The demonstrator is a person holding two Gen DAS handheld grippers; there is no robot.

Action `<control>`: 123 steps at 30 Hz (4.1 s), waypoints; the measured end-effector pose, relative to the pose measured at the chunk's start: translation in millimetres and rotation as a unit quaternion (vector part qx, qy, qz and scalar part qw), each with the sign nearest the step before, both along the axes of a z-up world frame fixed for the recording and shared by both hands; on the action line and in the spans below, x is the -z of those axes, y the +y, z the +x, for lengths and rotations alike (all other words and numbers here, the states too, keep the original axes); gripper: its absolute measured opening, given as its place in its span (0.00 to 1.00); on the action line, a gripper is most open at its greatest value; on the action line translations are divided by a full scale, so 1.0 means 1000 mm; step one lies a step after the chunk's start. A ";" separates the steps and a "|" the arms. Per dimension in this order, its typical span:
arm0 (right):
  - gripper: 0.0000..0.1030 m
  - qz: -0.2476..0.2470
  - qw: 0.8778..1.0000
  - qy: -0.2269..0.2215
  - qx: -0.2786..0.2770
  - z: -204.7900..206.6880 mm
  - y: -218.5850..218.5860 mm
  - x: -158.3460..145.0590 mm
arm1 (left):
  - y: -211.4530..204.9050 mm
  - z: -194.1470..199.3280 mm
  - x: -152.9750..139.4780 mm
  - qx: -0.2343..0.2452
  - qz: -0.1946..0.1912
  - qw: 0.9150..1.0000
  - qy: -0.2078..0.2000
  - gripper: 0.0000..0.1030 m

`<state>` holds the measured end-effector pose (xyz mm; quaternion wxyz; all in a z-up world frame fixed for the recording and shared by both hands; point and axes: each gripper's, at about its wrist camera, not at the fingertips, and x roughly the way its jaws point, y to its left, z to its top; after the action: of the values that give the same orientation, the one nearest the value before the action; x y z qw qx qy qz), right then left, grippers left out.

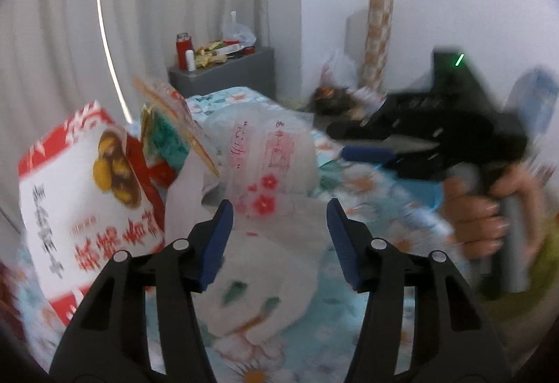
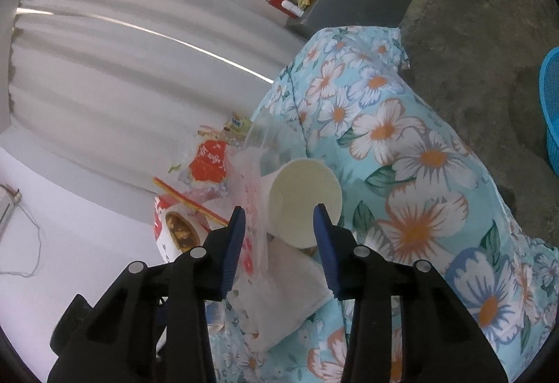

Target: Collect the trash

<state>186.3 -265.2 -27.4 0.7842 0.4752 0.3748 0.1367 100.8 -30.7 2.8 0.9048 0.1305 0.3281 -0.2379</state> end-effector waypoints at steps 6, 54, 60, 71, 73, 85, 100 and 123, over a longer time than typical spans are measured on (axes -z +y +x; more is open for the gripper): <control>0.39 0.008 1.000 0.005 0.013 -0.013 -0.013 0.007 | -0.042 0.012 0.020 0.018 0.094 0.995 -0.020 0.58; 0.06 -0.145 0.982 0.087 -0.085 0.138 0.036 -0.011 | 0.079 -0.028 -0.059 -0.036 -0.202 0.976 -0.079 0.04; 0.06 -0.139 0.988 0.057 -0.024 0.118 0.012 -0.026 | 0.076 -0.034 -0.064 -0.027 -0.209 0.974 -0.085 0.04; 0.06 -0.070 0.994 -0.025 0.075 0.012 -0.049 -0.060 | 0.053 -0.045 -0.081 0.011 -0.212 0.973 -0.095 0.04; 0.06 -0.068 0.993 -0.028 0.089 -0.010 -0.059 -0.061 | 0.043 -0.043 -0.083 0.021 -0.213 0.973 -0.092 0.04; 0.06 -0.083 0.968 0.028 0.236 -0.136 -0.161 -0.023 | -0.090 0.003 -0.074 0.135 -0.240 0.959 0.064 0.04; 0.06 -0.061 0.918 0.192 0.342 -0.161 -0.277 0.125 | -0.349 0.115 0.072 0.196 -0.099 0.931 0.292 0.04; 0.65 -0.119 0.890 0.244 0.367 -0.146 -0.301 0.157 | -0.420 0.117 0.105 0.207 -0.017 0.954 0.215 0.57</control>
<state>39.9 -566.6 -184.4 0.7132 0.5004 0.3668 -0.3262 218.2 -450.6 -102.5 0.7461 0.1263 0.4763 -0.4477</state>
